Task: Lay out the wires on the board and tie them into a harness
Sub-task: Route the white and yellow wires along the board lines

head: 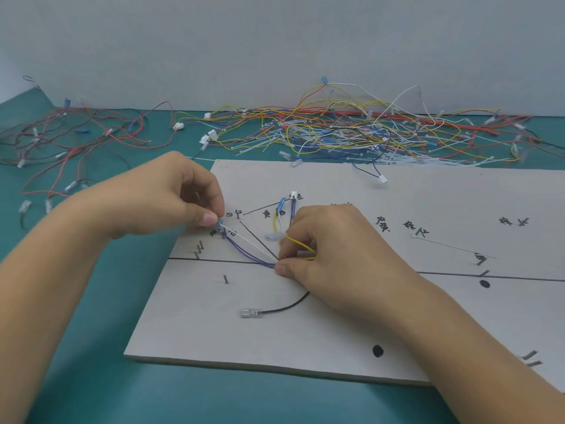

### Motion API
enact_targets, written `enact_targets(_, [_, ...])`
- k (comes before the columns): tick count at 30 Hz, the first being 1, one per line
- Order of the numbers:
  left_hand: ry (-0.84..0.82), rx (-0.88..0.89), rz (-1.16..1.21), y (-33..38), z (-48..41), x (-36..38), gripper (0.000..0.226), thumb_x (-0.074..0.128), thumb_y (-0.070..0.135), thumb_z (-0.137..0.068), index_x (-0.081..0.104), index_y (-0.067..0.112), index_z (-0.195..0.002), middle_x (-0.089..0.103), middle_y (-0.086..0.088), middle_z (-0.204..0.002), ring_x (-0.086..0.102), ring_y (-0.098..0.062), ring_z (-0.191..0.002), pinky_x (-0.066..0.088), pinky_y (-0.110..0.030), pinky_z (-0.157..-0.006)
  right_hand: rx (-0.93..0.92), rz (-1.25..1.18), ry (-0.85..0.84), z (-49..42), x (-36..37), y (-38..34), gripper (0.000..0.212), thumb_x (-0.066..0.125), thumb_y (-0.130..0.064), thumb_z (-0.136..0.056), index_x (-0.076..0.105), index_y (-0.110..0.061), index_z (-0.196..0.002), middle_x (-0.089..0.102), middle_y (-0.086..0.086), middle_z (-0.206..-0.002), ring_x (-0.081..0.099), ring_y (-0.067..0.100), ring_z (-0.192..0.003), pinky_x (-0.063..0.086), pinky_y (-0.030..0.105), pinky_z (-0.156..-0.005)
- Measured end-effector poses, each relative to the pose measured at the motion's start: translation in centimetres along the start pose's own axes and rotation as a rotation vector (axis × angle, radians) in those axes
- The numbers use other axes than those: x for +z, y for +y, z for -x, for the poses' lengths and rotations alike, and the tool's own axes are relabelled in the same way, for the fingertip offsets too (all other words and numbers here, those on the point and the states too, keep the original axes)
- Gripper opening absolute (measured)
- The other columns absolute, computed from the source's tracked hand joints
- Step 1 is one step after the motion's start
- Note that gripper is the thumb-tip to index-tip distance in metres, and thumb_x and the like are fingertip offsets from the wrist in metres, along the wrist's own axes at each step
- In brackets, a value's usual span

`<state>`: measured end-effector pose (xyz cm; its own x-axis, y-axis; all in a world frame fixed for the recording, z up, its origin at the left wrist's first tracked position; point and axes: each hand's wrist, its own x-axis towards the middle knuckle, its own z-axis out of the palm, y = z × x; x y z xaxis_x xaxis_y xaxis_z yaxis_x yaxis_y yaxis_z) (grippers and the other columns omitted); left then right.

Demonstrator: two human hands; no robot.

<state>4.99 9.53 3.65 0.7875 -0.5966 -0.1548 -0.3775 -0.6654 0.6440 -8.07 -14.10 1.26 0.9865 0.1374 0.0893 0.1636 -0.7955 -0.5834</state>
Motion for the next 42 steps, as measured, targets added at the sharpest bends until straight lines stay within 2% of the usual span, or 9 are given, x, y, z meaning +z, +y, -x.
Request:
enact_targets(4, [-0.02,0.042,0.076,-0.7,0.0,0.0,0.012,0.074,0.021,-0.075,0.08,0.03,-0.081,0.078,0.001,-0.079,0.071,-0.01,-0.073,0.055,-0.019,-0.072,-0.006,0.001,-0.001,0.0,0.0,0.0,0.009,0.08,-0.031,-0.082,0.075,-0.023,-0.079,0.063,-0.009,-0.084,0.058,0.01,-0.082,0.05,0.032,-0.073])
enact_targets(8, [-0.019,0.06,0.048,-0.9,0.1,0.4,0.036,0.073,-0.005,-0.089,0.078,0.029,-0.078,0.074,0.005,-0.074,0.065,-0.004,-0.067,0.049,-0.011,-0.066,0.001,-0.01,-0.004,0.0,-0.1,0.0,0.009,0.08,-0.031,-0.081,0.075,-0.023,-0.079,0.062,-0.009,-0.086,0.057,0.01,-0.082,0.051,0.034,-0.074])
enact_targets(14, [0.017,0.02,-0.115,0.0,-0.2,0.9,0.038,0.075,0.003,-0.088,0.075,0.038,-0.075,0.07,0.013,-0.071,0.062,-0.003,-0.064,0.049,-0.028,-0.068,0.003,-0.015,-0.014,0.1,-0.1,-0.2,0.009,0.079,-0.03,-0.083,0.075,-0.023,-0.08,0.061,-0.01,-0.089,0.056,0.009,-0.085,0.05,0.033,-0.076])
enact_targets(19, [0.051,0.006,-0.12,1.5,-0.1,1.1,0.012,0.079,0.034,-0.07,0.076,0.041,-0.079,0.065,0.012,-0.079,0.063,-0.004,-0.07,0.053,-0.03,-0.07,0.011,-0.03,-0.044,0.5,-1.5,0.1,0.007,0.076,-0.021,-0.082,0.077,-0.026,-0.077,0.065,-0.008,-0.08,0.06,0.005,-0.075,0.052,0.029,-0.068])
enact_targets(25, [0.1,0.023,-0.324,3.5,-0.4,0.2,0.031,0.086,0.024,-0.071,0.067,0.045,-0.082,0.058,0.015,-0.08,0.057,-0.006,-0.069,0.054,-0.036,-0.066,0.019,-0.121,0.039,0.8,-2.4,0.2,0.025,0.066,-0.007,-0.08,0.077,-0.027,-0.09,0.072,-0.008,-0.073,0.067,0.006,-0.069,0.057,0.032,-0.069])
enact_targets(28, [0.064,0.131,-0.282,5.4,-1.3,0.9,0.021,0.083,0.029,-0.076,0.071,0.044,-0.085,0.063,0.025,-0.087,0.062,-0.005,-0.077,0.056,-0.038,-0.07,0.045,-0.189,0.046,0.7,-2.5,0.3,0.02,0.075,-0.007,-0.079,0.077,-0.027,-0.084,0.073,-0.011,-0.07,0.066,0.002,-0.064,0.051,0.016,-0.059])
enact_targets(31, [-0.05,0.219,-0.174,6.5,-2.1,3.0,0.009,0.078,0.03,-0.081,0.076,0.039,-0.083,0.073,0.009,-0.084,0.067,-0.021,-0.078,0.057,-0.041,-0.063,0.054,-0.275,0.041,0.8,-2.5,0.0,0.019,0.082,-0.009,-0.076,0.077,-0.027,-0.078,0.073,-0.013,-0.068,0.065,0.0,-0.06,0.045,0.01,-0.056])
enact_targets(36, [-0.115,0.206,-0.116,5.2,-2.6,4.6,0.013,0.081,0.022,-0.084,0.079,0.035,-0.08,0.071,-0.008,-0.083,0.065,-0.032,-0.079,0.055,-0.045,-0.071,0.045,-0.288,-0.035,0.9,-1.7,-0.2,0.019,0.084,-0.015,-0.076,0.076,-0.032,-0.08,0.073,-0.017,-0.071,0.068,0.006,-0.066,0.055,0.026,-0.063])
enact_targets(42, [-0.033,0.212,-0.129,4.7,-1.6,5.2,0.01,0.084,0.029,-0.081,0.079,0.037,-0.083,0.073,0.008,-0.087,0.067,-0.007,-0.086,0.056,-0.038,-0.078,0.038,-0.228,-0.069,0.8,-3.4,0.0,0.024,0.084,-0.008,-0.073,0.075,-0.03,-0.077,0.073,-0.017,-0.069,0.068,0.003,-0.062,0.054,0.021,-0.06])
